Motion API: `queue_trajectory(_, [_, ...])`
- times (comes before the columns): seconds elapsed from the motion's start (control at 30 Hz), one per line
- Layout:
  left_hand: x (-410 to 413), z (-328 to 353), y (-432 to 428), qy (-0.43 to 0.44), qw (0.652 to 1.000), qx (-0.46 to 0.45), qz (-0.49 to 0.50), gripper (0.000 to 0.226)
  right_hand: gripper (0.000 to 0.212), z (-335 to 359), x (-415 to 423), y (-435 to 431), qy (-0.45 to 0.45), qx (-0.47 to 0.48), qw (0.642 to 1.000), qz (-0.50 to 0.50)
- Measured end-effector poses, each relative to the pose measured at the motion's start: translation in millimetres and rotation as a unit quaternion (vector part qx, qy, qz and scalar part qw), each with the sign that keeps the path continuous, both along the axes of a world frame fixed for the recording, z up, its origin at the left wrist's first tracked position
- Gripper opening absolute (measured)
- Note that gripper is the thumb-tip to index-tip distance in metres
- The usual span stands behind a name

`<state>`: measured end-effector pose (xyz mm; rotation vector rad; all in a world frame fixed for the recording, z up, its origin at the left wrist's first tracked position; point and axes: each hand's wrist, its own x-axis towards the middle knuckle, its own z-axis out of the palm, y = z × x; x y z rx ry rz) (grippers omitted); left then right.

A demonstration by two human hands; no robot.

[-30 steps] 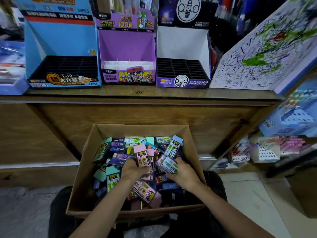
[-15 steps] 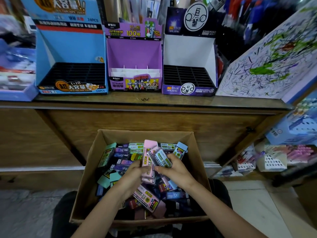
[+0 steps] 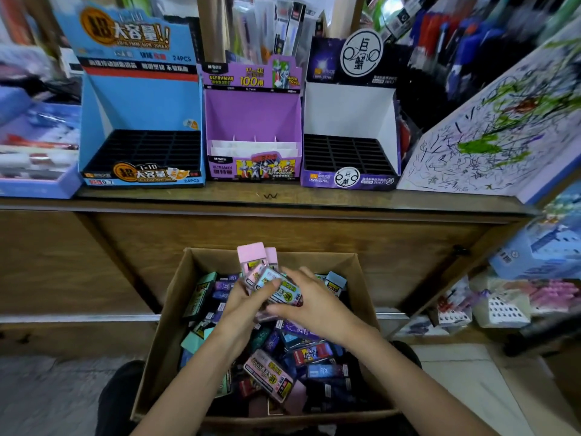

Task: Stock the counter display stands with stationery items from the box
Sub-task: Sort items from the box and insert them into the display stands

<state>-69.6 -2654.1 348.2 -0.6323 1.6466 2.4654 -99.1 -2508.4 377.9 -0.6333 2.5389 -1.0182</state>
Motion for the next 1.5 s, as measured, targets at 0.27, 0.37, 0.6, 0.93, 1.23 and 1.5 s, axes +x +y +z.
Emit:
queue_trajectory(0.27, [-13.6, 43.2, -9.7, 0.073, 0.996, 0.018, 0.043, 0.061, 0.065, 49.5, -7.1, 21.7, -0.234, -0.235, 0.922, -0.198])
queue_trajectory(0.37, [-14.9, 57.4, -7.0, 0.08, 0.995, 0.032, 0.048, 0.055, 0.045, 61.1, -4.2, 18.9, -0.318, -0.287, 0.887, -0.174])
queue_trajectory(0.6, [-12.3, 79.6, -5.9, 0.09, 0.992, 0.063, 0.056, 0.056, 0.031, 87.6, -18.8, 17.2, -0.237, -0.27, 0.913, -0.192])
queue_trajectory(0.93, [-41.3, 129.6, -11.7, 0.107, 0.993, 0.038, -0.04, 0.047, 0.029, 136.5, -68.7, 36.8, -0.231, -0.397, 0.867, -0.192])
queue_trajectory(1.23, [-86.0, 167.2, -30.2, 0.155, 0.985, -0.006, -0.076, 0.041, 0.023, 186.8, -131.3, 58.2, -0.155, -0.515, 0.812, -0.228])
queue_trajectory(1.5, [-103.1, 161.2, -72.5, 0.204, 0.976, -0.075, 0.0, 0.039, 0.021, 220.8, -199.3, 48.7, 0.091, -0.32, 0.918, -0.214])
